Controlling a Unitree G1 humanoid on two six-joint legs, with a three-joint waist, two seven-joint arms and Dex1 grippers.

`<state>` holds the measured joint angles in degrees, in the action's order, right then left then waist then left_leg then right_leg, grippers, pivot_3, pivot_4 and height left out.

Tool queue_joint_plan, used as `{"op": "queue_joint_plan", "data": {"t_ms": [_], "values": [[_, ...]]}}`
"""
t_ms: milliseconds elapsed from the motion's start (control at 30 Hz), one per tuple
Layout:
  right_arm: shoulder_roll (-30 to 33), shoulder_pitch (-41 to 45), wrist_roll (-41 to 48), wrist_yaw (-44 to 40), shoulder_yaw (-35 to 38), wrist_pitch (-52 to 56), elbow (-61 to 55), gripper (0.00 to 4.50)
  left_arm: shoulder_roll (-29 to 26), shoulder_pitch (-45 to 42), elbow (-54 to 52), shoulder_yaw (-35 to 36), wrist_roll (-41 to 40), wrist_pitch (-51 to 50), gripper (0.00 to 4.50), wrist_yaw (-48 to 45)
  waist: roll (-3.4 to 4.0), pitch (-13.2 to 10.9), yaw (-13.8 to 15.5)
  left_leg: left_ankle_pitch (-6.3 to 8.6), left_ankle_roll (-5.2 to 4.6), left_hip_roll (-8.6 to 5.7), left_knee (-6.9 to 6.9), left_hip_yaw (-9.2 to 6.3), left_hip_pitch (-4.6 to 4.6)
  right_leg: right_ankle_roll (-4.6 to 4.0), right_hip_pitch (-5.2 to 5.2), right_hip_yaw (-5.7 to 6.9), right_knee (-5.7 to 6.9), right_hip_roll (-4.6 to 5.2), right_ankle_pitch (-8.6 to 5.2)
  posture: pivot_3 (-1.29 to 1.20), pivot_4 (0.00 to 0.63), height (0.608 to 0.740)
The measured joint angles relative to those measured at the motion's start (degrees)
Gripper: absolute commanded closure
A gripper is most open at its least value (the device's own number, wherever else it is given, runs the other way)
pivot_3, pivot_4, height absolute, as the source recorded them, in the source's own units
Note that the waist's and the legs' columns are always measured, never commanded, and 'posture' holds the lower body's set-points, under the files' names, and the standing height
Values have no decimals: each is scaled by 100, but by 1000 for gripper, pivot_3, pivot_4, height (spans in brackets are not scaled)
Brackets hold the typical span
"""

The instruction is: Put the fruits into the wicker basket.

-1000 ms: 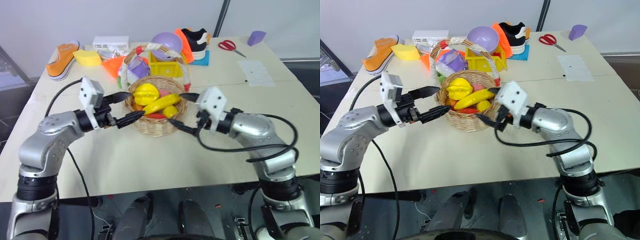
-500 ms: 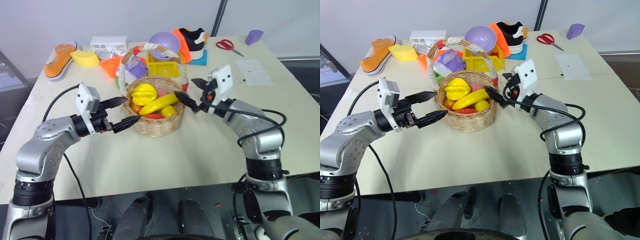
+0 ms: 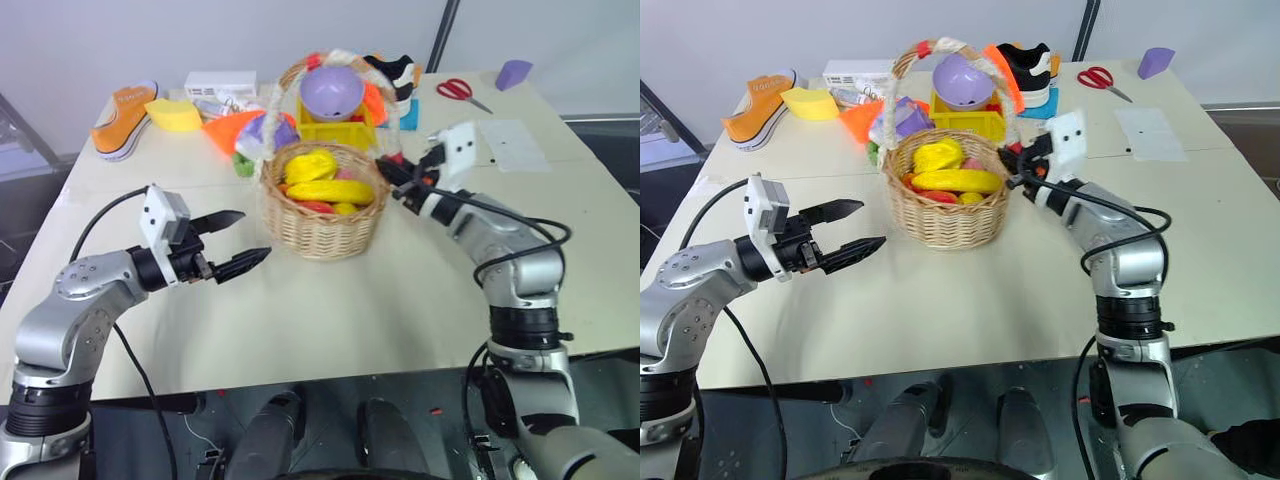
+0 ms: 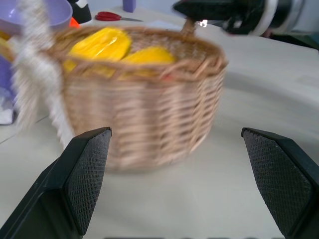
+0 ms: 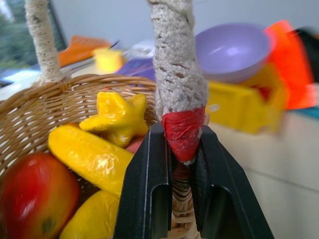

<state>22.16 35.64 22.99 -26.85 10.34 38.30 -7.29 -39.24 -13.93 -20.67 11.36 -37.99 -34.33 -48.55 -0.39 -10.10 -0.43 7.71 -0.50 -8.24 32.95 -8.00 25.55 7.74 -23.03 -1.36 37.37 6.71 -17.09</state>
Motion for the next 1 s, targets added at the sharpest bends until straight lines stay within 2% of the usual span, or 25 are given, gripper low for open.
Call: {"op": "queue_joint_plan", "data": {"t_ms": [133,267,500,667,700,767,900,1000], "values": [[1096,-375,136,49,1078,149,-288,4417,58,-163,7,-111,-4,2,0,-18,0,0,122,0,-1,-3,1,4,5,-6,1,1,-6,6,-4,0,150,740],[1755,-768,94,120,1957,86,-141,4417,176,-347,123,-291,12,15,0,-80,1,0,103,0,-2,-1,1,7,3,-17,28,0,-5,7,-10,0,150,740],[1958,-1090,-410,552,2211,-567,1029,4417,475,-758,280,-627,101,117,0,-128,5,0,-34,-8,-14,2,4,17,-1,-17,31,-5,-4,6,-10,0,150,740],[1956,-1241,-479,643,2218,-935,1415,2160,521,-767,305,-712,119,121,0,-132,24,-5,-45,-9,-17,2,4,17,-1,-3,30,-5,-2,5,-2,0,150,740],[1961,-1263,-477,635,2218,-991,1398,1517,530,-767,305,-730,119,121,0,-133,24,-5,-39,-9,-17,2,5,17,-3,-4,32,-5,-2,5,-3,0,150,740],[2000,-1440,-480,619,2217,-1024,1246,515,538,-768,311,-731,120,124,0,-136,24,-5,-22,-9,-17,2,7,16,-3,-7,35,-4,-3,5,-5,0,150,740],[2140,-2120,-449,436,2293,-1021,720,515,505,-759,406,-724,129,155,0,-173,24,-5,28,-8,-17,1,9,16,-2,-15,38,-3,-5,6,-10,0,150,740],[2224,-2887,-320,98,2712,-1011,329,515,481,-791,611,-715,218,271,0,-187,24,-5,88,-7,-17,1,9,16,-3,-16,38,-3,-5,6,-11,0,150,740]]}}
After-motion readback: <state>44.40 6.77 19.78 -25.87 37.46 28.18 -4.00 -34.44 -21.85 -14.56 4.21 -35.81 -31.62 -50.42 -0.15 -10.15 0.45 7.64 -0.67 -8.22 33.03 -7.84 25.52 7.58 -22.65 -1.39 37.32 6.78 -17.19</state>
